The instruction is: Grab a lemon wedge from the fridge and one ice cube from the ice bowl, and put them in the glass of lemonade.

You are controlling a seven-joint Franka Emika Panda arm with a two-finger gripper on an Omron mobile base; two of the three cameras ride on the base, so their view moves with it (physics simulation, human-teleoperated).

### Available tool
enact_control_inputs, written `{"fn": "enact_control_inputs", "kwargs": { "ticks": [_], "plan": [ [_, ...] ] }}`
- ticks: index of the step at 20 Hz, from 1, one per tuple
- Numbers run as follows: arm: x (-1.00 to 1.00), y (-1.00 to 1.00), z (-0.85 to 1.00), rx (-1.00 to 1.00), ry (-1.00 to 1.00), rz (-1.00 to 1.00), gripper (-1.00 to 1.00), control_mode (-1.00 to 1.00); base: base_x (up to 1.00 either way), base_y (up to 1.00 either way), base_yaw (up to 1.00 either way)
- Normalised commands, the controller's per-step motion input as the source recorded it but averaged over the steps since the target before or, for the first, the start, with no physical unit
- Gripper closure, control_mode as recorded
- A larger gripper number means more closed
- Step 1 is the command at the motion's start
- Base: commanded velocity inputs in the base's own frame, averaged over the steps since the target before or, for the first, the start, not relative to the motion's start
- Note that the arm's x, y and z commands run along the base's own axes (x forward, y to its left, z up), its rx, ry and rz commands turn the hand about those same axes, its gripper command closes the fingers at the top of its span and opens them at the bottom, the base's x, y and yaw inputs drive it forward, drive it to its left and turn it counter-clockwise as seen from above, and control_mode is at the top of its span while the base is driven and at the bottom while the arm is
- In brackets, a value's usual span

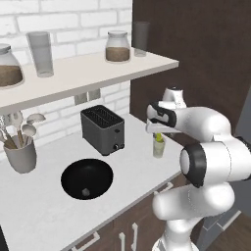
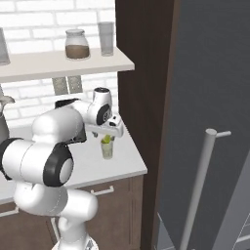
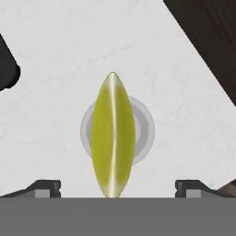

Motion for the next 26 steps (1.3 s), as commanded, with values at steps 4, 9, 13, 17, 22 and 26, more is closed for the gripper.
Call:
{"fn": "enact_control_inputs", "kwargs": {
  "ticks": [4, 9, 13, 17, 22, 26],
  "plan": [
    [-0.39, -0.17, 0.11, 0.10, -0.10, 0.00, -1.00, -1.00, 0.00, 0.00, 0.00],
    [-0.72, -0.08, 0.19, 0.08, -0.02, 0.05, -1.00, -1.00, 0.00, 0.00, 0.00],
    [-0.58, 0.00, 0.25, 0.03, 0.00, 0.14, -1.00, -1.00, 0.00, 0.00, 0.00],
    [-0.56, 0.01, 0.28, 0.01, -0.04, 0.11, -1.00, -1.00, 0.00, 0.00, 0.00],
    [-0.43, 0.08, 0.38, 0.00, -0.08, 0.09, -1.00, -1.00, 0.00, 0.00, 0.00],
    [-0.19, 0.28, 0.42, 0.00, -0.06, 0.06, -1.00, -1.00, 0.00, 0.00, 0.00]
  ]
}}
